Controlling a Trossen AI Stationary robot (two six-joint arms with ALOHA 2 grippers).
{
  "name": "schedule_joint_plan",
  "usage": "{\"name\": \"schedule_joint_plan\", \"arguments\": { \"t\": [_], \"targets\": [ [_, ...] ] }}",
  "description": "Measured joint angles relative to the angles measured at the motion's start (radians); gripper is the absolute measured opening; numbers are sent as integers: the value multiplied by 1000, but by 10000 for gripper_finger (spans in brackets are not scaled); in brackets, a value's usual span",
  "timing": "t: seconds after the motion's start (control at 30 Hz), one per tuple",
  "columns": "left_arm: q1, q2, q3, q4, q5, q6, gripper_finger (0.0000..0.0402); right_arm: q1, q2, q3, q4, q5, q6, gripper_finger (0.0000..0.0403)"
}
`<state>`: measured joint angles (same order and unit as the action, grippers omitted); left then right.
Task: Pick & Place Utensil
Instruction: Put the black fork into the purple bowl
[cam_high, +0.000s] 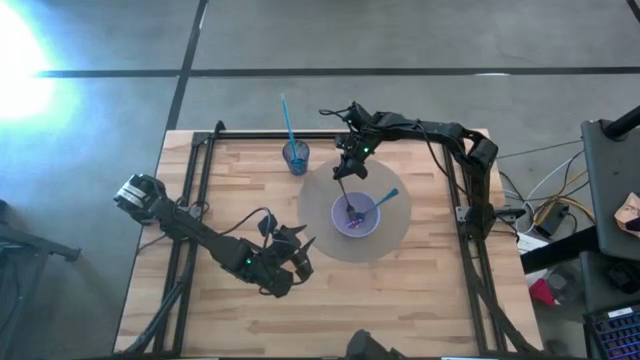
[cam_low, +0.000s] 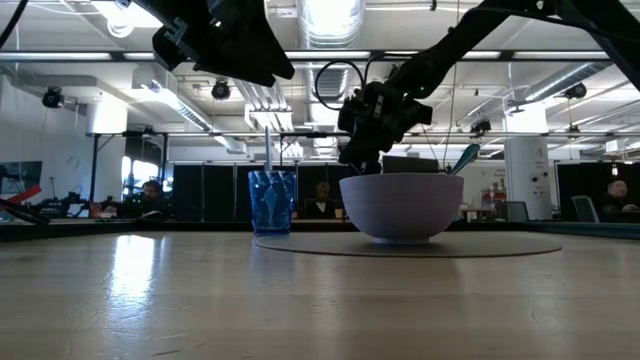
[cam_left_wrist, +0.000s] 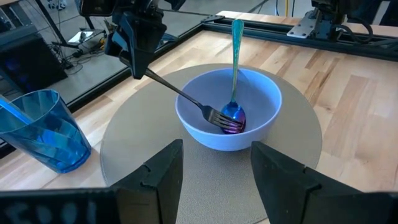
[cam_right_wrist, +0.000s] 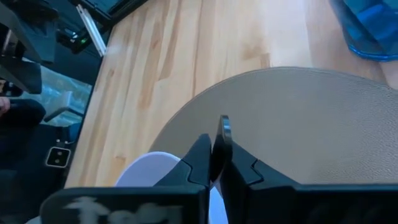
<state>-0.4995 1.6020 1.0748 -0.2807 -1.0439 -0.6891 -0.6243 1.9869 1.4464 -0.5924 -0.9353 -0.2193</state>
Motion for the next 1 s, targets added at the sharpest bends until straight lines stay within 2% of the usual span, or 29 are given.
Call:
{"name": "schedule_joint_plan", "arguments": {
  "t": [0.77,1.0],
  "targets": [
    [0,0,0,-1,0,1,181,0,-1,-1,-66,22,-99,26],
    [0,0,0,-1,0,1,181,0,-1,-2,-80,29,-86,38]
  ]
}}
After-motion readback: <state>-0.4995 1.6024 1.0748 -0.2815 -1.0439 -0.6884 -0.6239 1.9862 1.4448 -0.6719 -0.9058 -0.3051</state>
